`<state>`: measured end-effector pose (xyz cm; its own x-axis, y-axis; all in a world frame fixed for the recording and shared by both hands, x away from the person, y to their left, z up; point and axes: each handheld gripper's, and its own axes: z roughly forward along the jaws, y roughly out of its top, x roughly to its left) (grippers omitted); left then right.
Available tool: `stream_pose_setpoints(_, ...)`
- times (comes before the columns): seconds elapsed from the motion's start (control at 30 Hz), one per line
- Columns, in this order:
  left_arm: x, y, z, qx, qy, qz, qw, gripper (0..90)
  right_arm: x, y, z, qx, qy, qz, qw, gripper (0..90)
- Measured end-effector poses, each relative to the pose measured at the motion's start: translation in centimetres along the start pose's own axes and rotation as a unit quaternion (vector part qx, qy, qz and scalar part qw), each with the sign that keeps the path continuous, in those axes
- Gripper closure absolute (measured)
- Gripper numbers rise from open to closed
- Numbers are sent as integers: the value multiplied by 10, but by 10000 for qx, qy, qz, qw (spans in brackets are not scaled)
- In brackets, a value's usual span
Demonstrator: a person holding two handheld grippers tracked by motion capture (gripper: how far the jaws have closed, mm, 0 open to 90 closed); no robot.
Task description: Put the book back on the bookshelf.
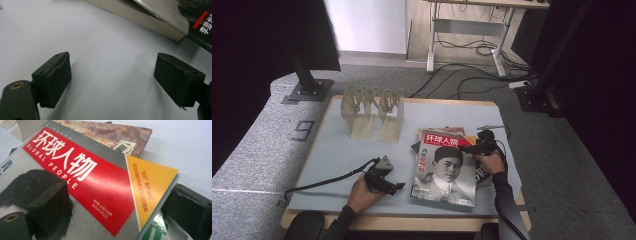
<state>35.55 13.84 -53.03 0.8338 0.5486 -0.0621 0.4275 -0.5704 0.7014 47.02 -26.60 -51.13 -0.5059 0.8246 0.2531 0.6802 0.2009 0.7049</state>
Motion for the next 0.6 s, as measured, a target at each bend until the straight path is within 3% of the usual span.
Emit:
stream_pose_setpoints(0.17,0,0,0,1,17,4,10000,147,-3,-1,-5,-2,166,86,9998,163)
stream_pose_setpoints(0.2,0,0,0,1,28,7,10000,148,-4,-3,-8,1,306,99,9995,214)
stream_pose_setpoints(0.3,0,0,0,0,35,9,10000,150,-1,-3,-10,18,190,-32,9998,305)
stream_pose_setpoints(0.43,0,0,0,0,38,10,10000,151,1,1,-17,-124,94,-89,9998,534)
stream_pose_setpoints(0.5,-1,0,0,2,39,10,10000,151,2,2,-19,-116,69,-110,9998,580)
stream_pose_setpoints(0.53,-1,0,0,0,40,9,10000,151,5,5,-22,-94,-20,-200,9998,666)
stream_pose_setpoints(0.6,-1,0,0,2,40,11,10000,151,8,7,-24,-69,-95,-258,9996,735)
